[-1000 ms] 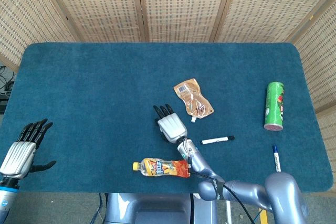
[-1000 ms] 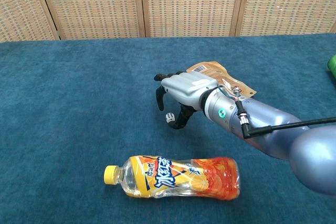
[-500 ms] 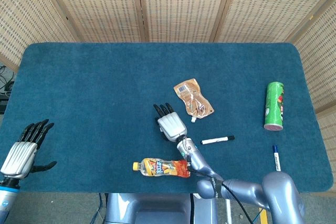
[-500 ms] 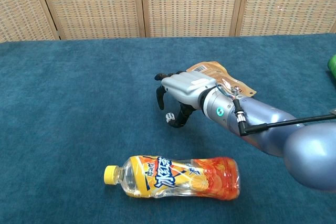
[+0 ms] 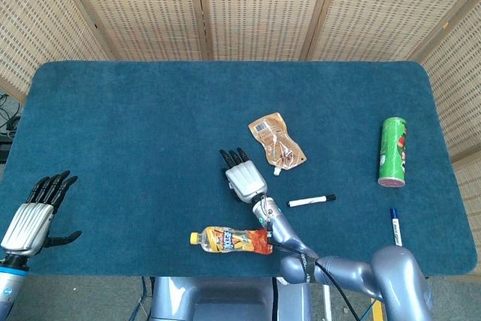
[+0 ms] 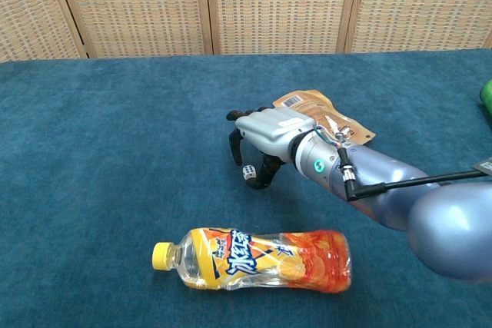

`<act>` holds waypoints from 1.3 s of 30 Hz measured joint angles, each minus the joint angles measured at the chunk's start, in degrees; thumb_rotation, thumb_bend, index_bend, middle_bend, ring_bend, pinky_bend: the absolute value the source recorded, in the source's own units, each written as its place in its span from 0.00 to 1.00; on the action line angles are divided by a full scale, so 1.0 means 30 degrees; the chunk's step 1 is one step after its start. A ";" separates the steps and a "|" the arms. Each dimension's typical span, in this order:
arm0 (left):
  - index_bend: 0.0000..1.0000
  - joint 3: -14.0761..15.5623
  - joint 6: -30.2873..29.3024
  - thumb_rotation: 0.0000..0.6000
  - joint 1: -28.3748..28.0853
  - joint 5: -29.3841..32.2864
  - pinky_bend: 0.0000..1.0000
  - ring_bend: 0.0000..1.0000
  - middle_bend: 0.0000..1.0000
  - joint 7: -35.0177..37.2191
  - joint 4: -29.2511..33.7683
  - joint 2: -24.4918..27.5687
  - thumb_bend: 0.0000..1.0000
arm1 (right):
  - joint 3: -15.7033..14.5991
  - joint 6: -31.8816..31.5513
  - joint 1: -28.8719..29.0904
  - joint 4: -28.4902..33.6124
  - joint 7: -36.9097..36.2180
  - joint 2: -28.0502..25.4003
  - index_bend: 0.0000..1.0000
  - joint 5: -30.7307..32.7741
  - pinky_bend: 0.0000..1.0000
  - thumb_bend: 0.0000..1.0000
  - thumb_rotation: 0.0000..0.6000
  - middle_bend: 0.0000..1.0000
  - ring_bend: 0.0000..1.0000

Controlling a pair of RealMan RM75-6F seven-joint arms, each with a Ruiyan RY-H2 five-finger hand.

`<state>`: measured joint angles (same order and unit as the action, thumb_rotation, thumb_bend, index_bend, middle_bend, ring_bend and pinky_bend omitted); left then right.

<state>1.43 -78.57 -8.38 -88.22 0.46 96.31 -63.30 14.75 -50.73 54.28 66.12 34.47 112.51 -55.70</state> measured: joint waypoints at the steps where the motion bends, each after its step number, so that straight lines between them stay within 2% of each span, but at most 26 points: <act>1: 0.00 0.0003 0.0006 1.00 -0.0003 -0.0001 0.00 0.00 0.00 0.0007 -0.0008 0.0000 0.11 | -0.0006 0.0008 0.0017 -0.0076 -0.0032 0.0048 0.44 -0.0013 0.00 0.36 1.00 0.00 0.00; 5: 0.00 -0.0044 -0.0034 1.00 0.0000 0.0054 0.00 0.00 0.00 0.0094 -0.0037 0.0012 0.11 | -0.0036 0.0031 0.0069 -0.0319 -0.0071 0.0197 0.47 -0.0034 0.00 0.36 1.00 0.00 0.00; 39: 0.00 0.0006 -0.0040 1.00 -0.0036 -0.0042 0.00 0.00 0.00 0.0233 -0.0016 0.0038 0.11 | -0.0125 -0.0071 0.0022 -0.0935 -0.0272 0.0344 0.53 -0.0209 0.00 0.40 1.00 0.02 0.00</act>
<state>1.45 -78.69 -8.49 -88.34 1.16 96.26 -63.18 14.38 -50.95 54.34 63.32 33.66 113.54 -56.33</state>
